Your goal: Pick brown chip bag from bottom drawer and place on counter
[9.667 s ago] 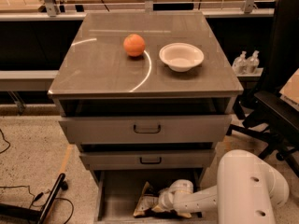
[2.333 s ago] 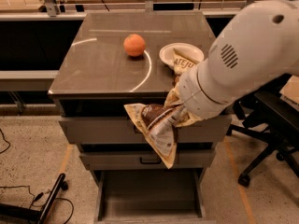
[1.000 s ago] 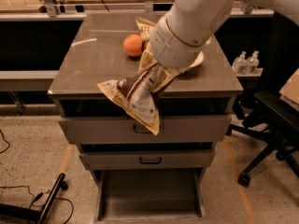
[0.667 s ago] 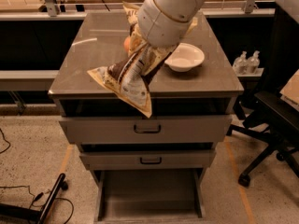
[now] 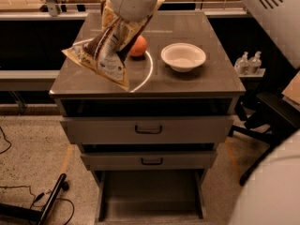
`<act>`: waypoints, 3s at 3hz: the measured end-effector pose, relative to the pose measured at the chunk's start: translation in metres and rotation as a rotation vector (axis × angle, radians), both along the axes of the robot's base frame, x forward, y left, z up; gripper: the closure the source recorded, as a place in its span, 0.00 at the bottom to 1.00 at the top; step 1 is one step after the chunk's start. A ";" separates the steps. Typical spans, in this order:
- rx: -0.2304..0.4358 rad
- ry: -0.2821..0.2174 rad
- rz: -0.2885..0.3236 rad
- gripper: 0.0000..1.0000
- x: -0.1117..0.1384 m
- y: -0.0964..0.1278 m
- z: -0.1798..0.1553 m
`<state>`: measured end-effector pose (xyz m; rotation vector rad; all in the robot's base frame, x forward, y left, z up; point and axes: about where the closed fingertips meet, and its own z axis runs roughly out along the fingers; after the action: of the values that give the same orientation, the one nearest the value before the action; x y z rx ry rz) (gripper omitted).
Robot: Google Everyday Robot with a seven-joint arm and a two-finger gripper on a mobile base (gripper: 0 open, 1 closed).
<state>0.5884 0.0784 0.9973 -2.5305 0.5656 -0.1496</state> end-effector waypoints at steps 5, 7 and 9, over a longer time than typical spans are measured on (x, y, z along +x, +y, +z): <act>0.064 -0.129 0.077 0.82 0.098 0.112 -0.032; 0.107 -0.096 0.100 0.36 0.088 0.125 -0.031; 0.137 -0.072 0.120 0.00 0.080 0.135 -0.030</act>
Offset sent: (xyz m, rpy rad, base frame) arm 0.1211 0.0699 -0.0310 -0.0551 -0.2264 0.0005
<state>0.6687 0.2133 0.9670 -2.4069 0.3816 -0.1523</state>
